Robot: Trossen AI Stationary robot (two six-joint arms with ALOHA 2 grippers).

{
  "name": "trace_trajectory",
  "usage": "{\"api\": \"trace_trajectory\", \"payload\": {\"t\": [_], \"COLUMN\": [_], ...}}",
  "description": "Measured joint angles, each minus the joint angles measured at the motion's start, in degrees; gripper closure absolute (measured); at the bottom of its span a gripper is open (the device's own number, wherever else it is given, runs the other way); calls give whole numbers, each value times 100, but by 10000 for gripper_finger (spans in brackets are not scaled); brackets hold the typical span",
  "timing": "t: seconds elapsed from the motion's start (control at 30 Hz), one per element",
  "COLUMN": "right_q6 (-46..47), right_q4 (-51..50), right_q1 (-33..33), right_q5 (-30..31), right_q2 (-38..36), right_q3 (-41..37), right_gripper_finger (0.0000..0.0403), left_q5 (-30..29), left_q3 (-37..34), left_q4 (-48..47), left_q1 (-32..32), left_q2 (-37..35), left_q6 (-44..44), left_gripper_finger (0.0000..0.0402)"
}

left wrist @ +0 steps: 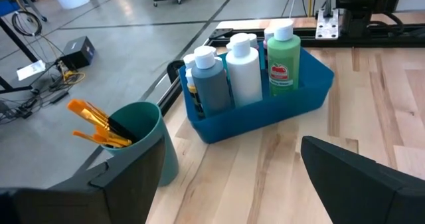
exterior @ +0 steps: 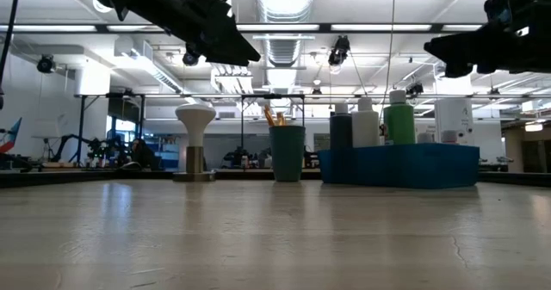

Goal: Pick & Place Paint Supplies
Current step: Return to Home Position

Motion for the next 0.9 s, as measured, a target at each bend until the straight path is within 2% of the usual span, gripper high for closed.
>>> {"api": "trace_trajectory", "payload": {"t": [0.17,0.67,0.9], "right_q6": [282,212,282], "right_q4": [-57,-57,-51], "right_q1": [4,4,4], "right_q5": [-2,-10,-14], "right_q2": [207,485,482], "right_q3": [0,0,0], "right_gripper_finger": [295,261,248], "left_q5": [0,0,0], "left_q3": [0,0,0], "left_q4": [-2,-12,-167], "left_q1": [-1,-1,-4], "left_q2": [2,1,-7], "left_q6": [-1,-5,-570], "left_gripper_finger": [46,46,46]}}
